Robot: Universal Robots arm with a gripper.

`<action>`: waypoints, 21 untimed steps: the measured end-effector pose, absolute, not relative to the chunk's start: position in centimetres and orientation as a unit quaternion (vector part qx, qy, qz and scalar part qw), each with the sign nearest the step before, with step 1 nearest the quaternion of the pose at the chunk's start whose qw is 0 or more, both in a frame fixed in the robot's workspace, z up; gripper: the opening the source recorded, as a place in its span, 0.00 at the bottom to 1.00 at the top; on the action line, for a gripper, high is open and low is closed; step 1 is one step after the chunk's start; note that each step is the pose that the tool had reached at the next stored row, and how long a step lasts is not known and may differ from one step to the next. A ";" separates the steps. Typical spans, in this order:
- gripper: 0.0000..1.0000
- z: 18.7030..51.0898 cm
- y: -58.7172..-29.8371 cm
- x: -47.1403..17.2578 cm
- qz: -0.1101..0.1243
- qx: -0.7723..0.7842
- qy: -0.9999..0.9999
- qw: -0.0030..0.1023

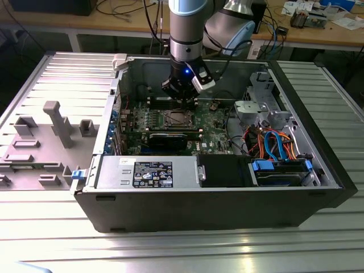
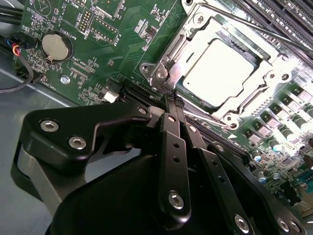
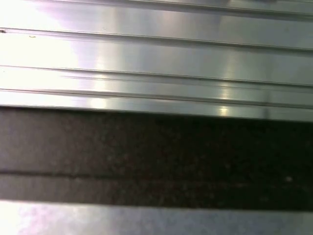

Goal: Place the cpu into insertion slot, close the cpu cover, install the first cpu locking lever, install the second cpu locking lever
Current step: 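Install the first cpu locking lever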

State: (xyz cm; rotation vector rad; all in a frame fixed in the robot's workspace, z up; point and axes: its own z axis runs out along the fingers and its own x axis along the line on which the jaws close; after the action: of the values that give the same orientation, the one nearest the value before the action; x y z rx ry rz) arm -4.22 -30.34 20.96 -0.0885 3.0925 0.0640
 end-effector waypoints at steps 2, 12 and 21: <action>0.11 20.9 -30.3 -4.2 0.021 -0.029 0.999 0.024; 0.11 20.5 -30.3 -4.1 0.024 -0.029 0.999 0.024; 0.11 20.5 -30.3 -4.0 0.025 -0.028 0.999 0.024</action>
State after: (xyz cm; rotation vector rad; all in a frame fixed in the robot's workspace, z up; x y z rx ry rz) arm -4.05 -30.32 20.50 -0.0882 3.0920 0.0776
